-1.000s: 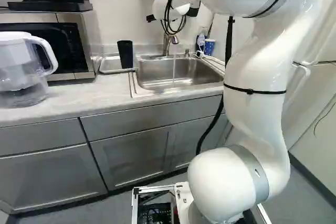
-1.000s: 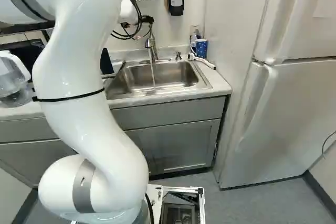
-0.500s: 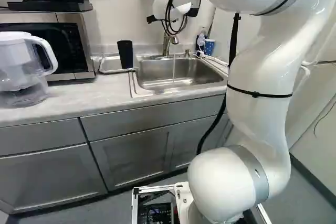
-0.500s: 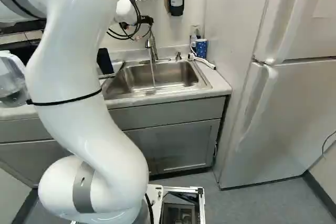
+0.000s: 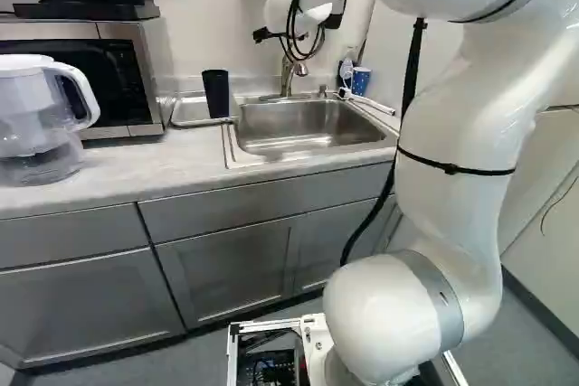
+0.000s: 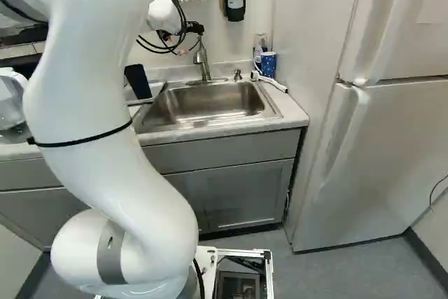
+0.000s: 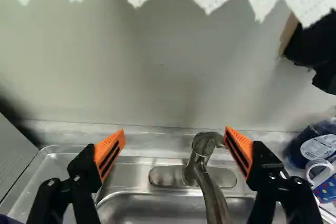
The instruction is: Rinse the cup and place it in the tray
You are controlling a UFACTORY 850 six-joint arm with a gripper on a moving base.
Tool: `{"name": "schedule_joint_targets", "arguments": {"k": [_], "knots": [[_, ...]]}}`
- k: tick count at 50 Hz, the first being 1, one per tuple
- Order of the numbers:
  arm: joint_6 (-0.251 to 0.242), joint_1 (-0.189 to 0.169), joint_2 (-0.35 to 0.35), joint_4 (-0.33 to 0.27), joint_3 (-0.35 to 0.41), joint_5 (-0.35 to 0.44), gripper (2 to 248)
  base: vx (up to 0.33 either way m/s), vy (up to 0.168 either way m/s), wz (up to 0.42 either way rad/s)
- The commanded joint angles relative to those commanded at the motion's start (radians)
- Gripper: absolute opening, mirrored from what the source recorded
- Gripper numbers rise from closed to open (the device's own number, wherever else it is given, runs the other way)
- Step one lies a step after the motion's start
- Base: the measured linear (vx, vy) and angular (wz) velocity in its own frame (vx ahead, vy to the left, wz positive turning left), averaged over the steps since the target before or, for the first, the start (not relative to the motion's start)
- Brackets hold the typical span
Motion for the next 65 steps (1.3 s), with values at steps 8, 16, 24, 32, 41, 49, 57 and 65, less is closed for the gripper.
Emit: {"name": "schedule_joint_targets", "arguments": {"k": [8,16,24,32,41,49,57,65], "knots": [[0.0,0.0,0.005,0.0,0.006,-0.008,247,0.0,0.0,0.0],[0.0,0.0,0.005,0.0,0.006,-0.016,247,0.0,0.0,0.0],[0.0,0.0,0.005,0.0,0.006,-0.025,247,0.0,0.0,0.0],[0.0,0.0,0.005,0.0,0.006,-0.028,247,0.0,0.0,0.0],[0.0,0.005,0.01,0.0,0.011,-0.024,247,0.0,0.0,0.0],[0.0,0.018,0.025,0.0,0.028,0.002,247,0.0,0.0,0.0],[0.0,0.033,0.042,0.0,0.046,0.041,247,0.0,0.0,0.0],[0.0,0.048,0.06,0.0,0.065,0.042,247,0.0,0.0,0.0]]}}
